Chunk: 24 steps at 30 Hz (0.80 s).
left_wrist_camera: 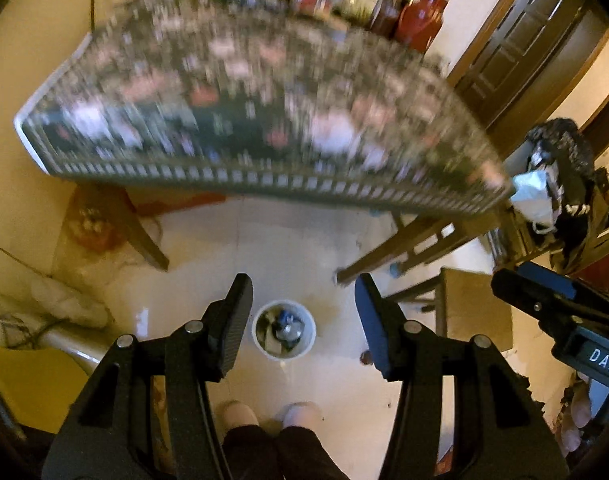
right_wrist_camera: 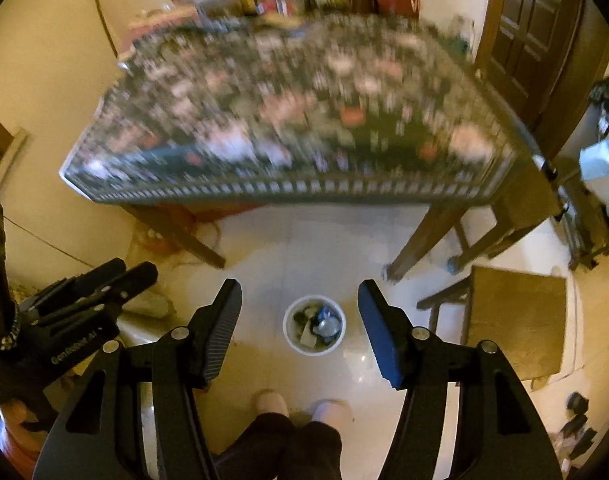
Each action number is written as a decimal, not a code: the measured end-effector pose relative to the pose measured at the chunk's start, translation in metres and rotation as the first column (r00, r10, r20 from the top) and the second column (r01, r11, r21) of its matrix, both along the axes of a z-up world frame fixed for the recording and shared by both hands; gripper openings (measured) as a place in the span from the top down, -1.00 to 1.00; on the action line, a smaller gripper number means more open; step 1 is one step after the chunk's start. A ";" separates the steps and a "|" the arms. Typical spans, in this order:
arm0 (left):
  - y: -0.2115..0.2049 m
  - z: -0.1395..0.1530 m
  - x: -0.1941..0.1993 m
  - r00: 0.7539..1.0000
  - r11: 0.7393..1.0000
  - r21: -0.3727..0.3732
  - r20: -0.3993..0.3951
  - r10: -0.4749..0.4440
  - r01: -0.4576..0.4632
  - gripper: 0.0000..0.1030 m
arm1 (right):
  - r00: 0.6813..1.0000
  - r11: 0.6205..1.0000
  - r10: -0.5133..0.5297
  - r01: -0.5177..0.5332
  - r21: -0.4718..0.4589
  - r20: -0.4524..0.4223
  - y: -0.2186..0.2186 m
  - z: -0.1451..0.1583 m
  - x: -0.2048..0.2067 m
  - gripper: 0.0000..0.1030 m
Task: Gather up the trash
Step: 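Move both open tools back up toward the table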
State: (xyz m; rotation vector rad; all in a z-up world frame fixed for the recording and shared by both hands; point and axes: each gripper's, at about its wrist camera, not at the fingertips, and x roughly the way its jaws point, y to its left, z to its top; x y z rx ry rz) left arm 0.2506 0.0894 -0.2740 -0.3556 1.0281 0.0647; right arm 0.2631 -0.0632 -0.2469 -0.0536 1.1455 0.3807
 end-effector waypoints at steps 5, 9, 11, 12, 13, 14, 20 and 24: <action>0.018 0.064 -0.019 0.995 0.998 0.059 0.103 -0.014 0.008 0.00 | 0.995 1.000 -0.011 0.008 0.027 0.102 0.008 0.067 -0.014 -0.10; 0.030 0.114 -0.032 0.983 0.996 0.093 0.181 -0.029 0.013 0.00 | 0.982 0.998 -0.029 0.018 0.059 0.185 0.017 0.118 -0.028 -0.10; 0.031 0.134 -0.038 0.975 0.993 0.116 0.219 -0.042 0.017 0.00 | 0.975 0.998 -0.033 0.019 0.067 0.219 0.020 0.137 -0.035 -0.10; 0.032 0.149 -0.042 0.967 0.990 0.140 0.248 -0.056 0.022 0.00 | 0.969 0.997 -0.038 0.021 0.072 0.243 0.022 0.148 -0.038 -0.10; 0.033 0.158 -0.046 0.962 0.988 0.154 0.266 -0.063 0.022 0.00 | 0.963 0.997 -0.046 0.026 0.076 0.266 0.024 0.156 -0.041 -0.10; 0.034 0.170 -0.050 0.954 0.985 0.170 0.290 -0.072 0.022 0.00 | 0.957 0.996 -0.055 0.033 0.081 0.284 0.024 0.163 -0.044 -0.10; 0.035 0.220 -0.066 0.913 0.976 0.215 0.393 -0.110 0.026 0.00 | 0.926 0.994 -0.076 0.040 0.104 0.369 0.021 0.195 -0.058 -0.11; 0.032 0.240 -0.062 0.899 0.974 0.226 0.421 -0.120 0.025 -0.25 | 0.909 0.993 -0.084 0.043 0.108 0.409 0.018 0.209 -0.057 -0.11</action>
